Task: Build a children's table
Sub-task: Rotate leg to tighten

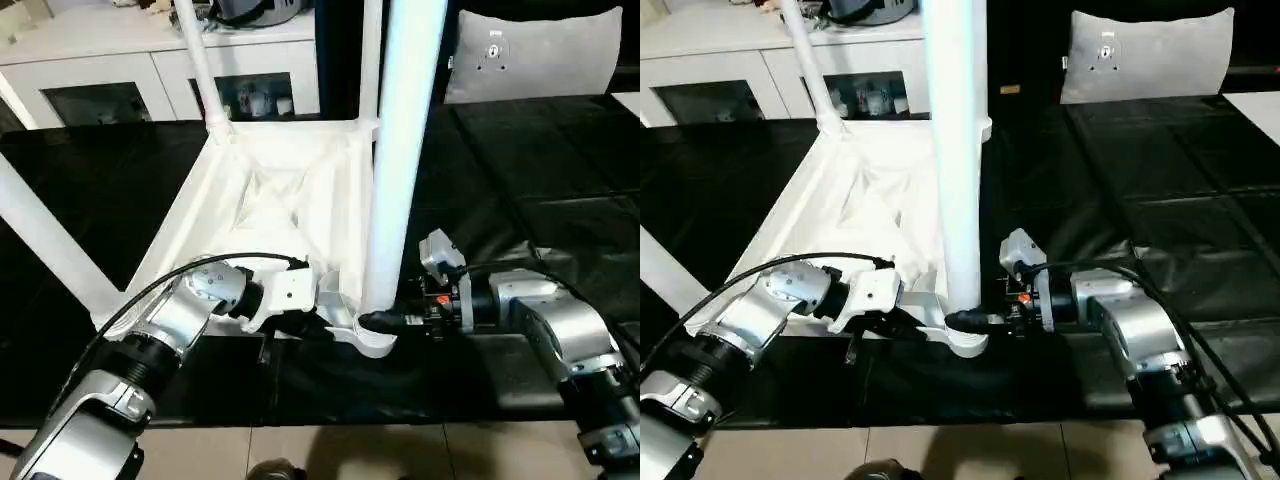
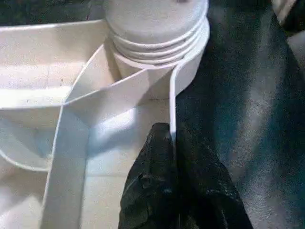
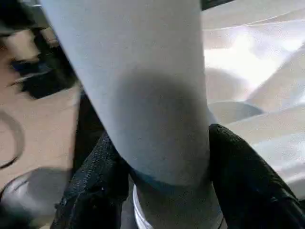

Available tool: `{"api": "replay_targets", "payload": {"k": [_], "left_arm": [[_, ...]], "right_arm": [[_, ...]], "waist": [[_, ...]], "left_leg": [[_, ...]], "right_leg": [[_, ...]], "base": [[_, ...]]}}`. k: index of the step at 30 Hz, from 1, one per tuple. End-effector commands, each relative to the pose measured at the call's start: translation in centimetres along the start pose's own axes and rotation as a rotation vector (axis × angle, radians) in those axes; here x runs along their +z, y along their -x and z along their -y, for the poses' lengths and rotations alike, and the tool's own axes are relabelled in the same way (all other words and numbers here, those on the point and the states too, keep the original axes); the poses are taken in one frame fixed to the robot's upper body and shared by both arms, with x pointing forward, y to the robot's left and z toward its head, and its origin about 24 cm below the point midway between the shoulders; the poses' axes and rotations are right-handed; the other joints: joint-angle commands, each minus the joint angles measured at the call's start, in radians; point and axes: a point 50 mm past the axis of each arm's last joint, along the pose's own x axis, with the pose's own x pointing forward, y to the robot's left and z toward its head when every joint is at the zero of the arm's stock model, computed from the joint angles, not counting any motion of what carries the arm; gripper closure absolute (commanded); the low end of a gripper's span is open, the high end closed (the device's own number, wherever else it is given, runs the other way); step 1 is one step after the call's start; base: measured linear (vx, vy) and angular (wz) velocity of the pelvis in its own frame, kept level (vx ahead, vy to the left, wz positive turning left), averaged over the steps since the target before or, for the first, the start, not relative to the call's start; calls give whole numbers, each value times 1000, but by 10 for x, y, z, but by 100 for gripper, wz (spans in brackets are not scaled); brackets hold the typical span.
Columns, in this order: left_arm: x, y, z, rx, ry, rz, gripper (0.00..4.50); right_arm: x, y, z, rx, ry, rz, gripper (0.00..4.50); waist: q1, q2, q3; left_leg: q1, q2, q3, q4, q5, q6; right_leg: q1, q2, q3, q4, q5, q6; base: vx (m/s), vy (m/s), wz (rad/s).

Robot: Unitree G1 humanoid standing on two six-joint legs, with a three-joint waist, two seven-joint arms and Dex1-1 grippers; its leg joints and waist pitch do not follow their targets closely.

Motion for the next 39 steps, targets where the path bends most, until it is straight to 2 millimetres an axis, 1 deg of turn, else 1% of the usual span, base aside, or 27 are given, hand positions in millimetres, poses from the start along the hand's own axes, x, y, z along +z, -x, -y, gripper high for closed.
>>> {"api": "replay_targets", "payload": {"k": [1, 2, 3, 4, 5, 6, 7, 8, 9, 11, 12, 14, 15, 17, 18, 19, 21, 23, 24, 25, 27, 29, 30, 33, 34, 36, 39], "left_arm": [[16, -12, -6, 59, 17, 59, 450], [23, -17, -15, 150, 60, 74, 450], [27, -19, -19, 193, 78, 81, 450], [29, -21, -21, 220, 89, 85, 450], [32, -23, -23, 243, 100, 90, 450], [35, -26, -27, 278, 114, 96, 450], [38, -28, -30, 317, 128, 98, 450], [43, -33, -35, 374, 141, 98, 450], [44, -35, -36, 390, 143, 100, 450], [49, -39, -37, 414, 143, 111, 450], [50, -41, -37, 416, 143, 114, 450], [53, -45, -37, 423, 149, 112, 450], [54, -47, -35, 415, 147, 106, 450], [52, -45, -35, 405, 140, 98, 450], [50, -44, -34, 403, 137, 90, 450], [48, -42, -35, 403, 133, 82, 450], [42, -37, -36, 402, 121, 63, 450], [35, -32, -34, 379, 103, 52, 450], [32, -30, -33, 367, 98, 49, 450], [29, -28, -31, 334, 83, 47, 450], [25, -25, -29, 308, 72, 39, 450], [20, -21, -25, 243, 33, 30, 450], [19, -20, -23, 226, 30, 27, 450], [16, -16, -17, 136, -23, 18, 450], [15, -15, -15, 107, -40, 9, 450], [14, -13, -12, 58, -70, -1, 450], [12, -9, -4, -35, -117, -19, 450]], "right_arm": [[4, -19, 2, -111, -41, 33, 233], [9, -29, 8, -259, -88, 74, 236], [11, -33, 10, -316, -110, 88, 238], [12, -35, 11, -352, -124, 95, 238], [13, -37, 12, -381, -137, 102, 238], [13, -41, 13, -418, -154, 110, 239], [14, -44, 14, -460, -160, 109, 239], [14, -49, 17, -532, -166, 113, 239], [15, -50, 17, -551, -163, 124, 239], [19, -52, 19, -590, -166, 176, 239], [20, -52, 20, -602, -168, 196, 239], [23, -51, 20, -634, -160, 226, 185], [25, -50, 20, -624, -140, 230, 171], [25, -47, 19, -602, -111, 229, 165], [24, -44, 19, -594, -99, 229, 136], [23, -42, 19, -594, -99, 232, 136], [18, -34, 19, -574, -87, 215, 123], [12, -23, 18, -534, -55, 198, 106], [11, -19, 18, -525, -53, 199, 86], [11, -12, 17, -491, -44, 203, 80], [11, -4, 17, -460, -25, 202, 74], [11, 11, 15, -373, 35, 155, 45], [10, 13, 14, -353, 53, 134, 37], [7, 24, 12, -280, 101, 56, 13], [8, 27, 12, -257, 113, 34, 13], [9, 30, 11, -210, 130, 8, 13], [12, 34, 9, -104, 137, -23, 13]], "waist": [[-5, -22, -70], [-25, -23, -66], [-41, -22, -61], [-48, -21, -63], [-62, -19, -64], [-68, -19, -64], [-83, -19, -64], [-91, -19, -67], [-97, -21, -66], [-95, -23, -69], [-93, -25, -71], [-90, -23, -73], [-87, -20, -78], [-85, -18, -79], [-85, -17, -81], [-84, -17, -81], [-81, -19, -78], [-74, -21, -76], [-72, -20, -76], [-66, -18, -75], [-64, -17, -73], [-60, -13, -72], [-57, -15, -72], [-49, -16, -72], [-49, -15, -72], [-36, -16, -74], [-28, -18, -75]], "left_leg": [[12, 94, -43, -79, -116, 62], [16, 87, -43, -81, -153, 33], [16, 83, -46, -83, -175, 18], [17, 83, -50, -84, -187, 11], [15, 84, -54, -85, -209, 10], [13, 84, -55, -86, -215, 13], [13, 84, -55, -85, -221, 16], [10, 77, -52, -81, -209, 21], [4, 71, -49, -79, -193, 33], [9, 64, -42, -73, -165, 51], [5, 63, -42, -72, -150, 58], [2, 69, -43, -74, -113, 79], [2, 80, -49, -74, -79, 94], [1, 84, -51, -74, -68, 104], [2, 88, -52, -74, -60, 110], [2, 88, -50, -73, -59, 115], [0, 82, -45, -73, -77, 117], [3, 80, -43, -72, -90, 118], [3, 82, -43, -73, -91, 118], [6, 86, -46, -75, -102, 113], [7, 86, -44, -76, -123, 108], [10, 87, -44, -76, -146, 103], [13, 87, -42, -76, -155, 99], [10, 89, -44, -76, -153, 99], [10, 89, -43, -76, -152, 98], [11, 87, -41, -74, -142, 99], [10, 94, -43, -75, -132, 106]], "right_leg": [[55, -106, 80, -76, -342, -71], [57, -105, 73, -91, -421, -48], [57, -101, 65, -100, -465, -30], [59, -103, 62, -102, -475, -23], [64, -103, 58, -104, -476, -7], [64, -102, 58, -104, -463, -5], [61, -102, 61, -104, -441, -9], [63, -105, 62, -103, -420, -18], [63, -103, 62, -106, -411, -21], [61, -105, 64, -110, -413, -16], [64, -105, 63, -107, -403, -15], [65, -100, 63, -100, -360, -17], [65, -100, 67, -85, -286, -38], [65, -101, 69, -77, -236, -57], [66, -103, 71, -70, -194, -74], [65, -104, 73, -66, -170, -89], [69, -108, 74, -71, -190, -96], [70, -104, 73, -77, -227, -77], [69, -105, 74, -76, -232, -73], [67, -104, 73, -79, -256, -65], [65, -103, 73, -81, -273, -60], [65, -103, 72, -87, -298, -52], [62, -101, 73, -88, -306, -48], [63, -101, 74, -83, -299, -50], [62, -102, 75, -83, -298, -53], [62, -102, 74, -83, -302, -58], [61, -102, 74, -77, -284, -66]], "base": [[0, 0, 0], [0, 0, 0], [0, 0, 0], [0, 0, 0], [0, 0, 0], [0, 0, 0], [0, 0, 0], [0, 0, 0], [0, 0, 0], [0, 0, 0], [0, 0, 0], [0, 0, 0], [0, 0, 0], [0, 0, 0], [0, 0, 0], [0, 0, 0], [0, 0, 0], [0, 0, 0], [0, 0, 0], [0, 0, 0], [0, 0, 0], [0, 0, 0], [0, 0, 0], [0, 0, 0], [0, 0, 0], [0, 0, 0], [0, 0, 0]]}}
